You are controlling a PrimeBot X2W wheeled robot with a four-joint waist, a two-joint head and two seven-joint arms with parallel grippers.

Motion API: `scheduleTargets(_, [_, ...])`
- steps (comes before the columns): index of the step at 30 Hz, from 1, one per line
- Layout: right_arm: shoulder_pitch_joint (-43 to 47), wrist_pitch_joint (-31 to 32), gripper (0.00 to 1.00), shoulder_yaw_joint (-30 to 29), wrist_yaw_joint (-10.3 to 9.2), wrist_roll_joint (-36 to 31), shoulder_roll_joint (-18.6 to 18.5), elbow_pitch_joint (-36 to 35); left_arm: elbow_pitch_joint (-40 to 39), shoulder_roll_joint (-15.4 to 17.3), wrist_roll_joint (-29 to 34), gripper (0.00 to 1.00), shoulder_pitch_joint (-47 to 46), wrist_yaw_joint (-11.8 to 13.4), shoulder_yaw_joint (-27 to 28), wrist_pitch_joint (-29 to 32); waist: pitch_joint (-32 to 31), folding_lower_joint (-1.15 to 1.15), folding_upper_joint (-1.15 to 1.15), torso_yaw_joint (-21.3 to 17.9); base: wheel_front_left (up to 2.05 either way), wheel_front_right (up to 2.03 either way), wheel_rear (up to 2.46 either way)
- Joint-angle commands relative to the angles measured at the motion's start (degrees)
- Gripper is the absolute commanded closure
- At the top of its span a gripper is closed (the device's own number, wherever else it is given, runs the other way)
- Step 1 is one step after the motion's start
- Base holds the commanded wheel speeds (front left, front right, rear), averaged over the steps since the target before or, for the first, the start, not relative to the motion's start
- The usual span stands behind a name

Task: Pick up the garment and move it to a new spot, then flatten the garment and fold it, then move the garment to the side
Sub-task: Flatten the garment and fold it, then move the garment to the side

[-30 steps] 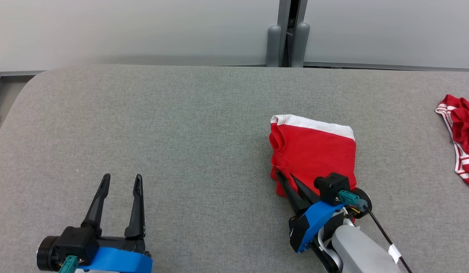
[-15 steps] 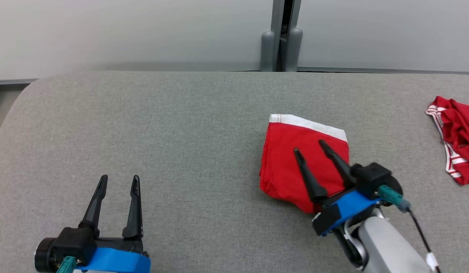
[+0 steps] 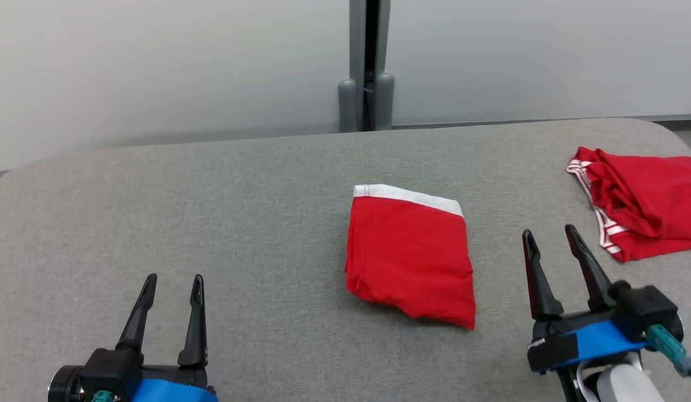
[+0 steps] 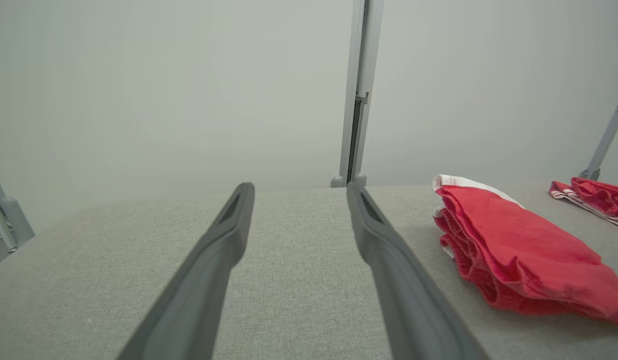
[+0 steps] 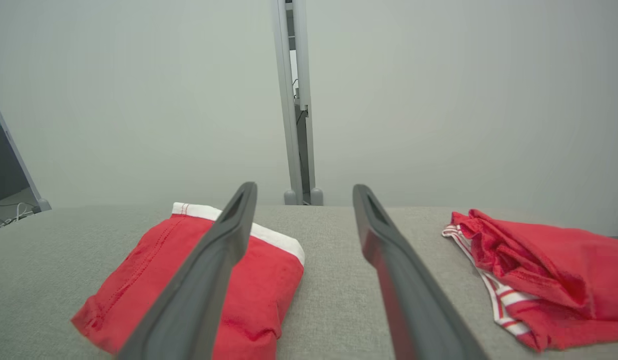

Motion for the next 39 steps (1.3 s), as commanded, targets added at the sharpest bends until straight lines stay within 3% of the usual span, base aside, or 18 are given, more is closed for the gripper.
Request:
scheduleTargets(1, [1.2,-0.01,0.0,-0.23,-0.03,-0.17,0.38,-0.53,0.04,0.19,0.35,0.0,0.88,-0.03,0.26,-0.15,-0.62,0.0,0.0,-0.8,0.0,0.0,0.0])
scheduleTargets(12, [9.26,-0.02,0.0,-4.98,-0.03,-1.43,3.13,-3.83,0.35,0.2,1.14,0.0,2.89,-0.29,1.38,-0.15,-2.09,0.0,0.0,-2.2,0.0,0.0,0.0])
scheduleTargets(22, [9.87,-0.01,0.0,-5.18,-0.03,-2.01,4.06,-3.88,0.76,0.2,1.3,0.0,2.94,-0.05,1.8,-0.15,-2.4,0.0,0.0,-1.48,0.0,0.0,0.0])
scheduleTargets(30, [3.29,-0.01,0.0,-2.06,-0.03,-2.52,2.63,-1.37,0.15,0.2,1.22,0.0,2.14,0.38,1.94,-0.15,-1.57,0.0,0.0,-1.14,0.0,0.0,0.0])
scheduleTargets(39, [-10.57,2.52,0.0,2.0,-0.03,-3.07,1.78,12.54,0.18,0.2,1.12,0.0,-0.96,0.01,0.09,-0.15,2.09,0.0,0.0,1.36,0.0,0.0,0.0])
